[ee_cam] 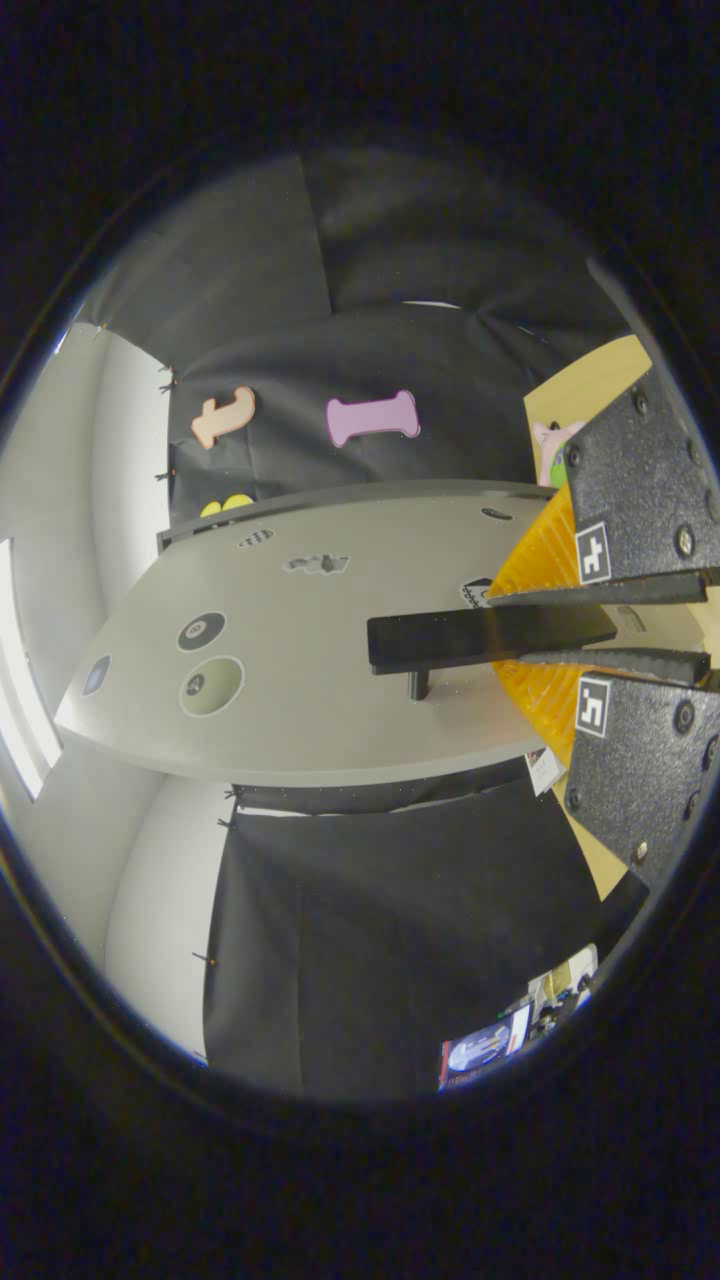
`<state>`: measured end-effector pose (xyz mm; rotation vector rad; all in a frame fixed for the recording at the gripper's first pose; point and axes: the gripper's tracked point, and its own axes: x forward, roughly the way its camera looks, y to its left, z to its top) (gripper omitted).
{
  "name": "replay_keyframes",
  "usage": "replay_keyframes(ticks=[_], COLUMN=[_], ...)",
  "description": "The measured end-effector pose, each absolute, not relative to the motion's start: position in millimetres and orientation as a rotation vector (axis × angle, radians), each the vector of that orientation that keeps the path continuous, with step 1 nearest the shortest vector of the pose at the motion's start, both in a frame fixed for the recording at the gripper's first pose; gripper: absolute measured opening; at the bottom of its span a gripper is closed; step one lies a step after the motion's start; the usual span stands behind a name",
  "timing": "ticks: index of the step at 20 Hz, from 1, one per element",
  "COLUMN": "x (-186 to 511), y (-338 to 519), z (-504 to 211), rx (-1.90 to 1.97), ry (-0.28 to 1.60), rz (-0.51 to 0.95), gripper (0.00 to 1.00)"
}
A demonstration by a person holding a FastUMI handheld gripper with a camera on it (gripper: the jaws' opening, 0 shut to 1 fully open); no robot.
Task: Open the shoe cabinet door, grab the shoes and put them into the shoe cabinet, then close the shoe cabinet door.
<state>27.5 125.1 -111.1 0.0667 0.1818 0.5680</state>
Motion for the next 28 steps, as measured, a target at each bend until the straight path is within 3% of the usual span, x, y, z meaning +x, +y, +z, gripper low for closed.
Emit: replay_keyframes(ticks=[9,10,17,22,25,28], x=[53,56,59,57,39,16], y=[30,21,1,-27,-39,-44], z=[-99,-101,-100,-95,-89,-81], rx=[-0.024,-0.039,0.016,-0.06,-0.085,-0.077], ry=[0.111,0.112,0.116,0.068,0.037,0.01], rz=[0.275,0.27,0.32,0.301,0.286,0.265], gripper=[0.08,0.04,0.06,0.53,0.72,0.98])
